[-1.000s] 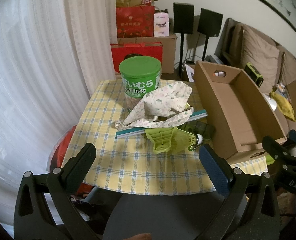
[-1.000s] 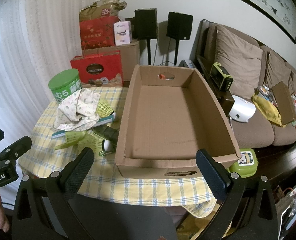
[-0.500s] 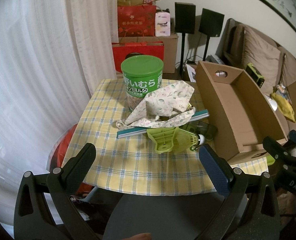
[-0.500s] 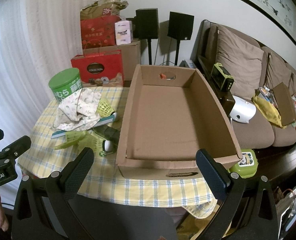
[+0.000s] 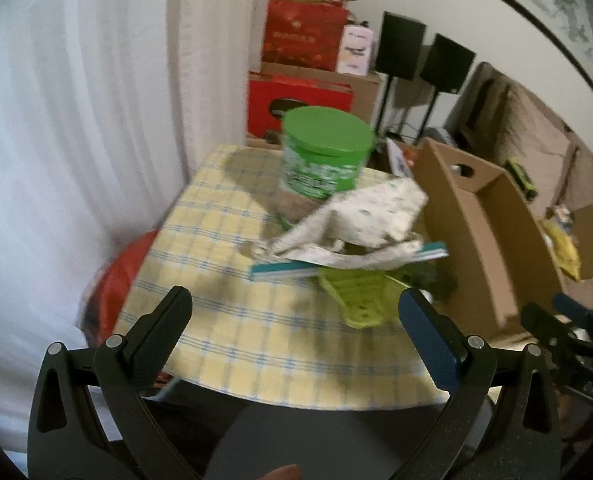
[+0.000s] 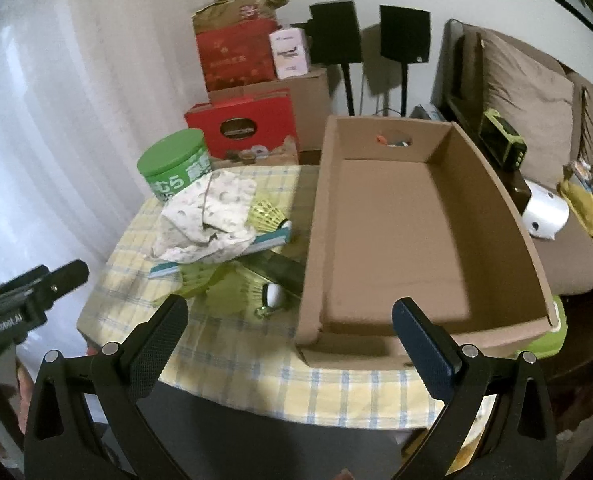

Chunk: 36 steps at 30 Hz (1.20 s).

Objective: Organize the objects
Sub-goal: 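Move the left tool toward the lime-green clip on the teal ruler, then grasp the lime-green clip with the teal ruler using the left tool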

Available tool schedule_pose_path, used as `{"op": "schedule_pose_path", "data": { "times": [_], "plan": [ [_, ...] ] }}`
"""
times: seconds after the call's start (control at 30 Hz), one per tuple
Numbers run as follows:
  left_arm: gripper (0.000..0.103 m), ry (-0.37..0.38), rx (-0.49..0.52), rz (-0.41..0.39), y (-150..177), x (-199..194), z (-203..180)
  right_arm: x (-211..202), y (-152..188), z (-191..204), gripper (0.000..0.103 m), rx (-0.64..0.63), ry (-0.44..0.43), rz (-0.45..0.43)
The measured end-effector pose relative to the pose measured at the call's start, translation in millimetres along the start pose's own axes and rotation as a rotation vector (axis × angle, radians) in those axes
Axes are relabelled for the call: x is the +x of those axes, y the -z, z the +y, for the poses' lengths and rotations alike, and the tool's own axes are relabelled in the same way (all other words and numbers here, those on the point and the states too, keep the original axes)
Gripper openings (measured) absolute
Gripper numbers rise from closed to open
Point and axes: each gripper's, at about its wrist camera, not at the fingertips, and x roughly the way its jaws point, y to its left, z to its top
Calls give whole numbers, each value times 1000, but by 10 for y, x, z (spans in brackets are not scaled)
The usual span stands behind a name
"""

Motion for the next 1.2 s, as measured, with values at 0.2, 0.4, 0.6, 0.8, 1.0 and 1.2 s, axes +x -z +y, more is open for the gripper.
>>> {"op": "schedule_pose_path", "data": {
  "times": [0.2,0.4,0.6,0.8,1.0,1.2],
  "plan": [
    [103,11,-47,36,-14,204,207,145,-26,212,103,-66,-10,9],
    [103,60,-63,100,21,464,258,310,-69,328,102,-110,4,29],
    [103,128,-46,164,21,727,127,389,-199,204,103,-66,29,20],
    [103,221,-58,240,8,992,22,513,-211,208,102,-38,-25,62],
    [103,238,-8,267,58,1127,-127,610,-284,111,102,40,-67,90],
    [96,243,-20,315,120,1291,-146,601,-303,158,102,13,-54,87]
  ]
}}
